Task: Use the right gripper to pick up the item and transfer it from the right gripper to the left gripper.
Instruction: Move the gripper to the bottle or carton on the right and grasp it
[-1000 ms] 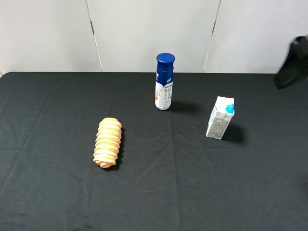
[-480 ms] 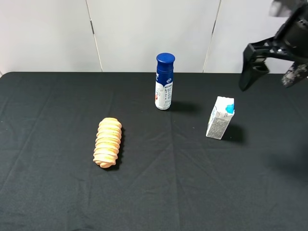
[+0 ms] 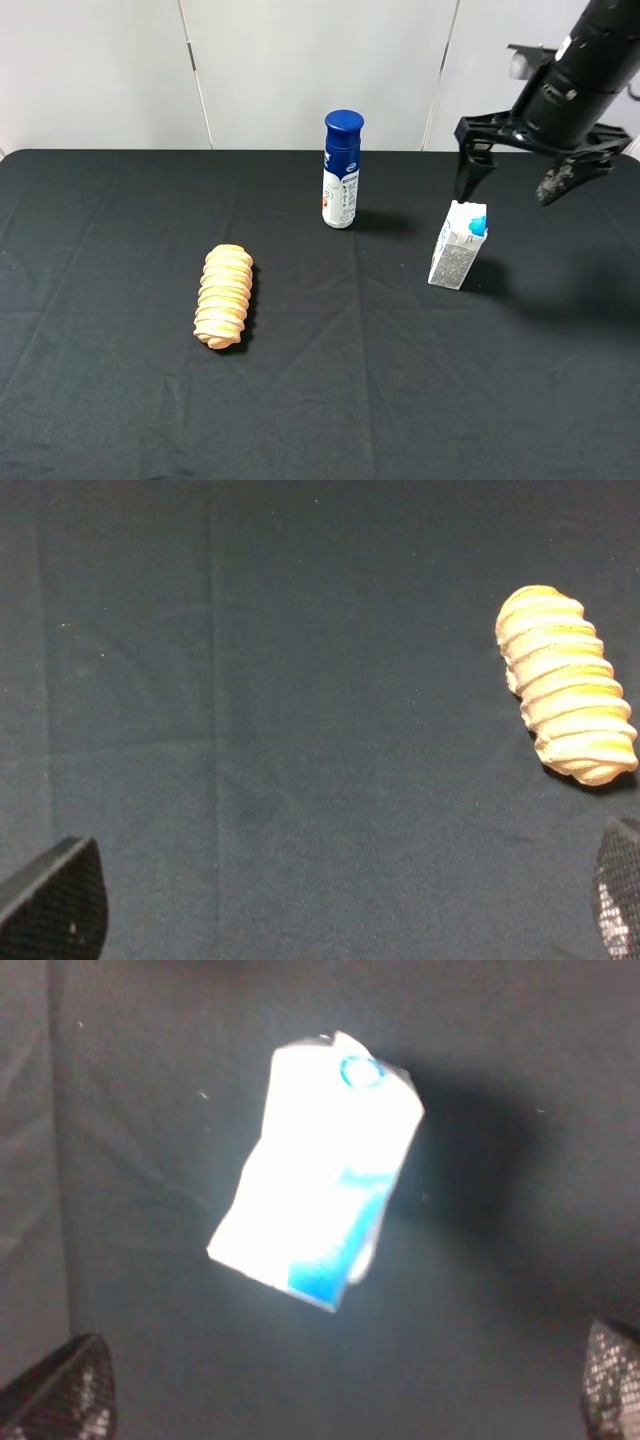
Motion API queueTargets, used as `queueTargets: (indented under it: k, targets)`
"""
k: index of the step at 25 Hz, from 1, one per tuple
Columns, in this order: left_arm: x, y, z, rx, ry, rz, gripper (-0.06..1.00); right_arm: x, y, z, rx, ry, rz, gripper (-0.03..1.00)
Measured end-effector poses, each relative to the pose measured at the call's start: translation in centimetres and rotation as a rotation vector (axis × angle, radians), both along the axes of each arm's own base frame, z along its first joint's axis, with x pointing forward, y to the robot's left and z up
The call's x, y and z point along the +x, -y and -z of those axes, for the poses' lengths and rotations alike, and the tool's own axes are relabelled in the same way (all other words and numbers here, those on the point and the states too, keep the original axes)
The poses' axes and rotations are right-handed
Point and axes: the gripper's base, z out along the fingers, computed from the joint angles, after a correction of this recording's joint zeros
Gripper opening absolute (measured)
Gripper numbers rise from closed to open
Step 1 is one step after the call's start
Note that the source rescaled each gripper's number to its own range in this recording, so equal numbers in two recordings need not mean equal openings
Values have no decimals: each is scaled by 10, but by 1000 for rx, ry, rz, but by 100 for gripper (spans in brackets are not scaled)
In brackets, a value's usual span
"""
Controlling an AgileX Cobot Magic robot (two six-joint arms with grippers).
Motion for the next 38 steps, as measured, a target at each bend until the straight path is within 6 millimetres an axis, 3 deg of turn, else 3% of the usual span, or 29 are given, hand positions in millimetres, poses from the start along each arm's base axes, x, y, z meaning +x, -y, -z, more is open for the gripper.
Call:
queueTargets:
  k: [15,27,38]
  targets:
    - [0,0,0,0,0,0,94,26,-8,37,38,-8,121,100]
    - [0,0,0,0,1,0,94,39,-7,82,-42,-101,146,100]
    - [0,0,0,0,1,0,94,43,-7,87,-40,-84,151,100]
